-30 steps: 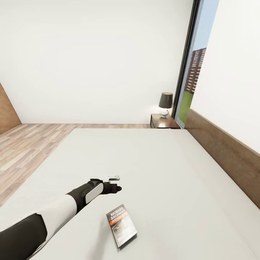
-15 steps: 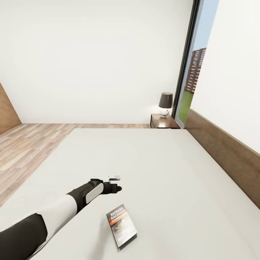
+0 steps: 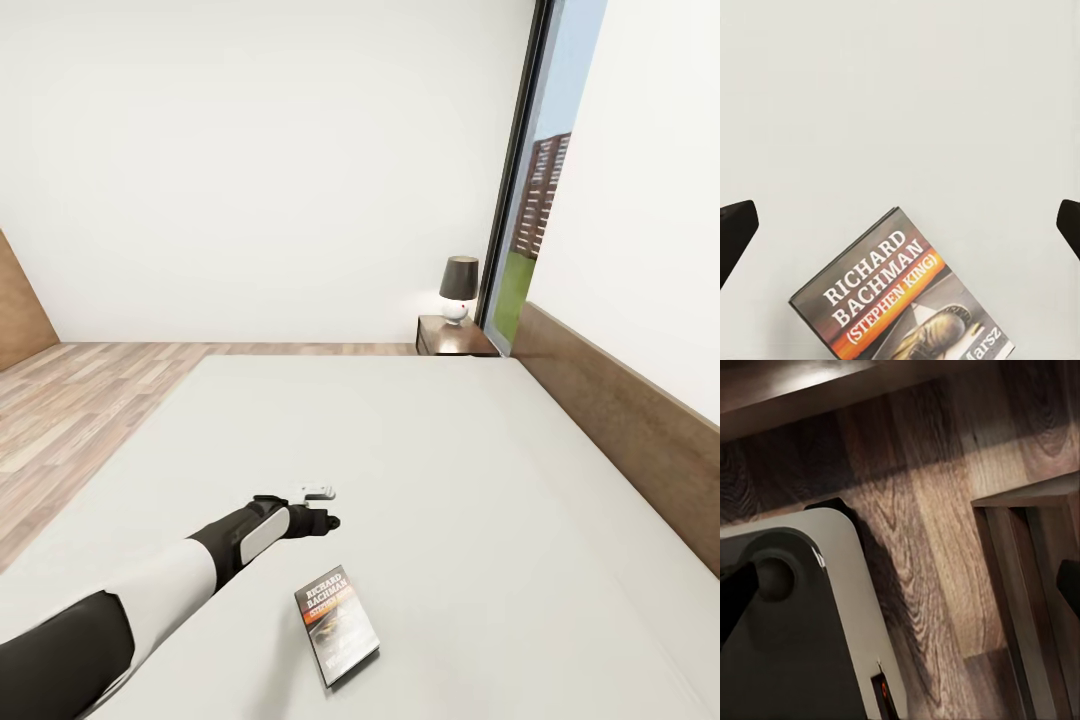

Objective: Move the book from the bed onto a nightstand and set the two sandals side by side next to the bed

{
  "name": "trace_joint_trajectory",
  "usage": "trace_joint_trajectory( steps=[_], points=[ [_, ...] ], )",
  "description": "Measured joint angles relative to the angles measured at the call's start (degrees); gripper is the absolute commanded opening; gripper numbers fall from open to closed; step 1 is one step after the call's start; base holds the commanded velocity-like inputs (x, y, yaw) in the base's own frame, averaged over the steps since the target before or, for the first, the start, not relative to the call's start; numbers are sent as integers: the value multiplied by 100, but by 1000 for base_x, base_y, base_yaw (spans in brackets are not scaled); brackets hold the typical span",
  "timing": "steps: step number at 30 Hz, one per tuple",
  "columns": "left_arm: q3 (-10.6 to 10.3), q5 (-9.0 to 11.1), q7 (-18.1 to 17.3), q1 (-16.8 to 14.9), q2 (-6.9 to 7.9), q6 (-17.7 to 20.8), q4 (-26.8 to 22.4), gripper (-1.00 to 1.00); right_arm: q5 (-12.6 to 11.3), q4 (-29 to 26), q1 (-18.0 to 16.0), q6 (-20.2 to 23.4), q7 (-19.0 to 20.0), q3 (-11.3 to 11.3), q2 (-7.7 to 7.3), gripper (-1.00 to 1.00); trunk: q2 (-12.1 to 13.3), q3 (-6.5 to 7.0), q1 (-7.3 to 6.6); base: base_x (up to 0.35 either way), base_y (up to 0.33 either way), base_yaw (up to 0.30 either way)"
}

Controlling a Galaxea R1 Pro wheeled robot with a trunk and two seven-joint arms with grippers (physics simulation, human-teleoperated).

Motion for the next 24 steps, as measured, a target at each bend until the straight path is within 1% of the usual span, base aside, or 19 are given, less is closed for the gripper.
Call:
trace_joint_trajectory(
  steps=[4, 8, 10, 13, 14, 18, 19, 21, 24],
  points=[
    [0, -1, 0, 0, -3, 0, 1, 100, 5, -1, -64, -2, -86, 15, -2, 100, 0, 0, 0, 0, 0, 0],
    [-1, -2, 0, 0, -4, -1, 1, 100, 12, -14, -130, -4, -170, 81, -6, 100, 0, 0, 0, 0, 0, 0],
    [-1, -2, 3, 0, -5, -2, 1, 100, 16, -19, -200, -1, -267, 171, -13, 100, 0, 0, 0, 0, 0, 0],
    [-2, -2, 7, 0, -5, -2, 1, 100, 23, -12, -353, 4, -570, 321, -21, 100, 0, 0, 0, 0, 0, 0],
    [-1, -3, 7, 0, -5, -2, 1, 100, 25, -12, -355, 4, -574, 323, -21, 100, 0, 0, 0, 0, 0, 0],
    [-2, -3, 18, 0, -5, -3, 1, 100, 37, 9, -578, 21, -1103, 571, -26, 100, 0, 0, 0, 0, 0, 0],
    [-1, -3, 18, 0, -5, -3, 1, 100, 38, 9, -579, 21, -1107, 574, -26, 100, 0, 0, 0, 0, 0, 0],
    [-1, -3, 23, 0, -5, -3, 1, 100, 57, 17, -655, 36, -1307, 738, -29, 100, 0, 0, 0, 0, 0, 0],
    [-1, -3, 27, 0, -5, -3, 2, 100, 77, 49, -728, 71, -1490, 936, -56, 100, 0, 0, 0, 0, 0, 0]
  ],
)
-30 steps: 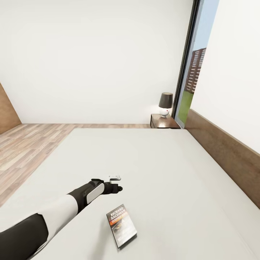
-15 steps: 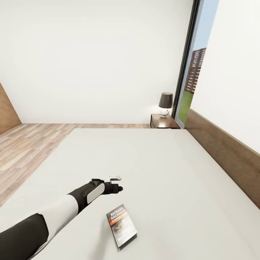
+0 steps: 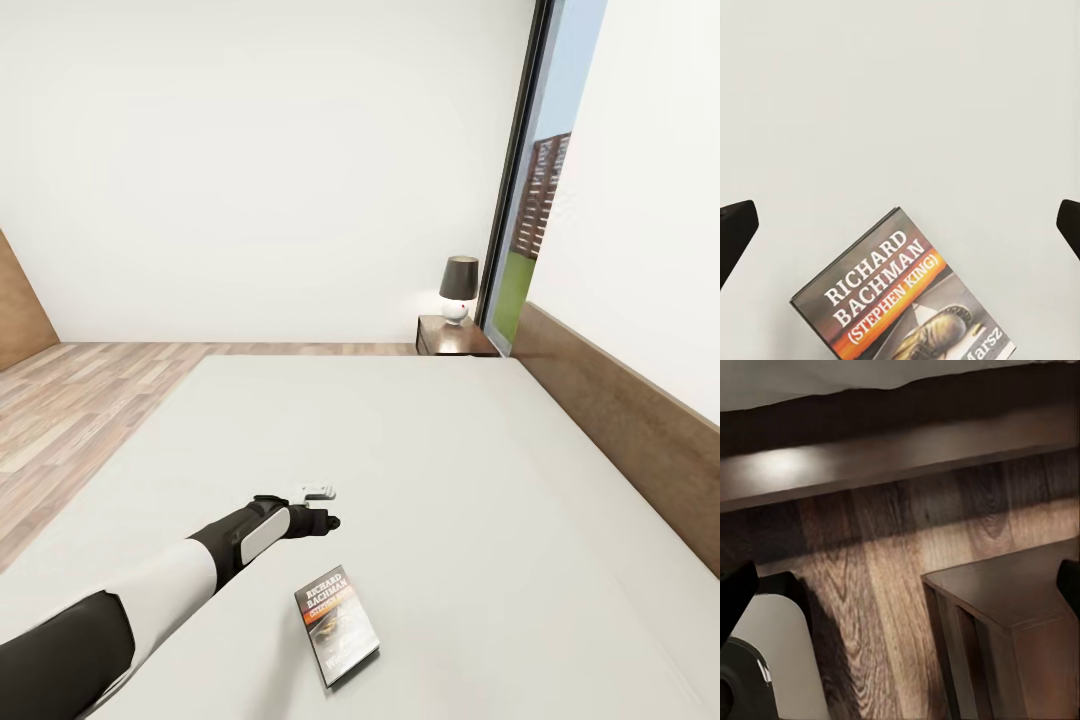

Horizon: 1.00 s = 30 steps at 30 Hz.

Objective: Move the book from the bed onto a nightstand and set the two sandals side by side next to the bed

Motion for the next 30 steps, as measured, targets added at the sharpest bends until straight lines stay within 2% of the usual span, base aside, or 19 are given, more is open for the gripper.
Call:
trace_joint_trajectory(
  steps=[3, 8, 10, 14, 15, 21, 30],
  points=[
    [0, 1, -1, 0, 0, 0, 0, 100, 9, 61, -48, 32, -72, 79, -60, 100, 0, 0, 0, 0, 0, 0],
    [0, 0, -3, 1, 0, 0, 0, 100, 52, 447, -226, 105, -156, 178, -298, 100, 0, 1, 0, 0, 0, 0],
    [0, 0, -3, 1, 0, 0, 0, 100, 71, 548, -259, 112, -165, 189, -345, 100, 0, 1, 0, 0, 0, 0],
    [0, 0, -3, 1, 0, 0, 0, 100, 272, 843, -358, 131, -227, 224, -458, 100, 0, 1, 0, 0, 0, 0],
    [0, 0, -3, 1, 0, 0, 0, 100, 274, 844, -358, 132, -229, 225, -458, 100, 0, 1, 0, 0, 0, 0],
    [0, 1, -3, 1, 0, 0, 0, 100, 796, 1028, -415, 156, -587, 265, -490, 100, 0, 1, 0, 0, 0, 0],
    [0, 0, -3, 1, 0, 0, 0, 100, 1010, 1091, -462, 159, -738, 276, -493, 100, 0, 1, 0, 0, 0, 0]
  ],
)
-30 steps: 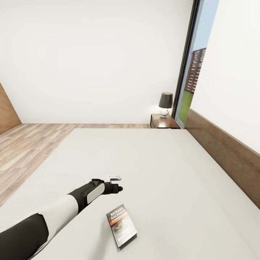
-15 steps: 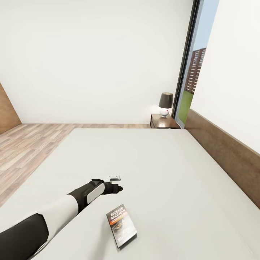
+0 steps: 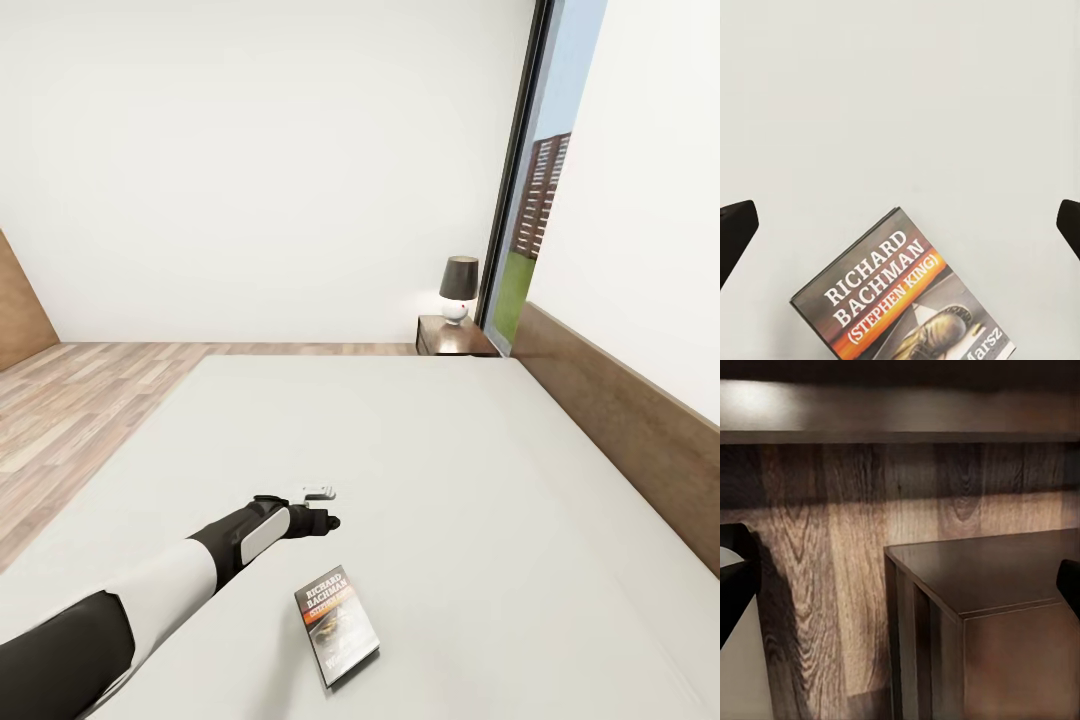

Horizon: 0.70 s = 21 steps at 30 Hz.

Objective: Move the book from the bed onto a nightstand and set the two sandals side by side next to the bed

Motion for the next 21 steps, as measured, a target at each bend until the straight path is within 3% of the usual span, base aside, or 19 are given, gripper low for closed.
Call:
trace_joint_trajectory(
  steps=[21],
  points=[
    [0, 0, 0, 0, 0, 0, 0, 100, 63, 81, -18, -6, 2, -5, 23, 100, 0, 0, 0, 0, 0, 0]
  ],
)
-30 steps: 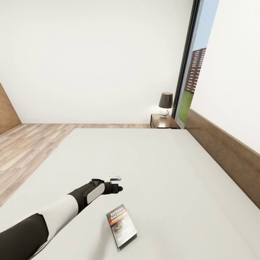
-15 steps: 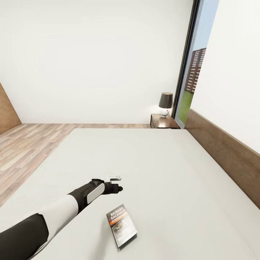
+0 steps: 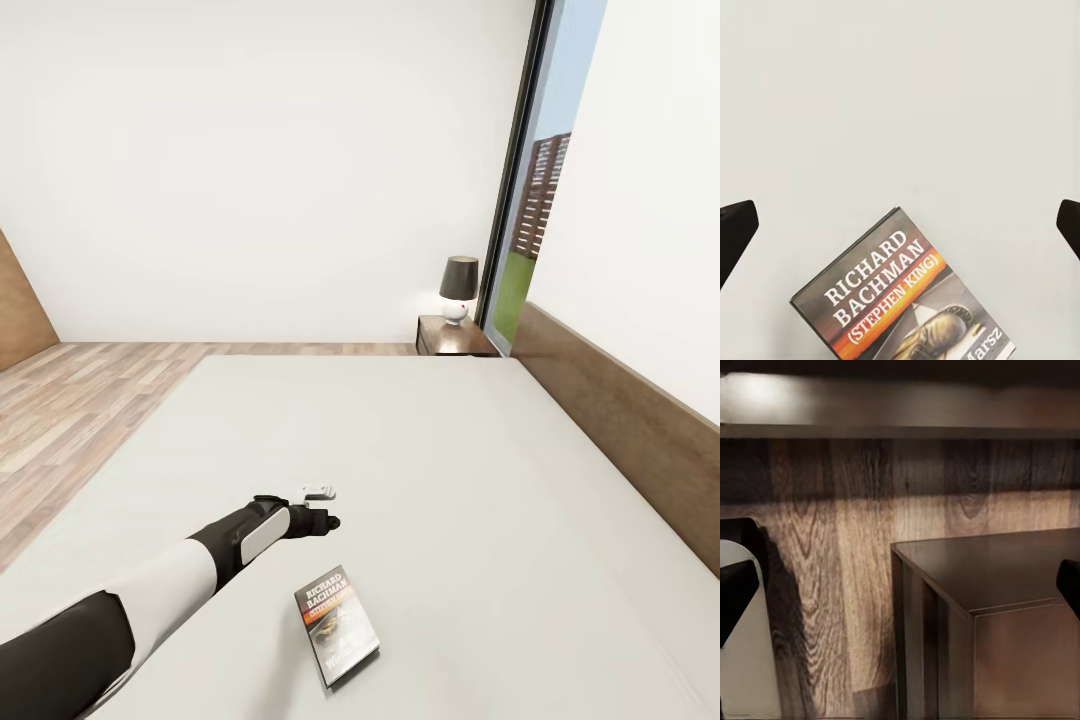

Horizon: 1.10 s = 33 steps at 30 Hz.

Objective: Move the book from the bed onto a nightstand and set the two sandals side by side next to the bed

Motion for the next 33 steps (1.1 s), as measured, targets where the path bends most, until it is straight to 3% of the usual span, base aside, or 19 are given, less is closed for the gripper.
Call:
trace_joint_trajectory(
  steps=[15, 33],
  points=[
    [-6, 0, 0, -1, 0, 0, 0, 100, -5, 1285, 33, -26, -61, -34, -32, 100, 0, 0, 0, 0, 0, 0],
    [-7, -1, 0, 0, 6, 0, 9, 100, -25, 1607, 307, -4, -420, -55, -39, 100, 0, -1, 0, 0, 0, 0]
  ],
)
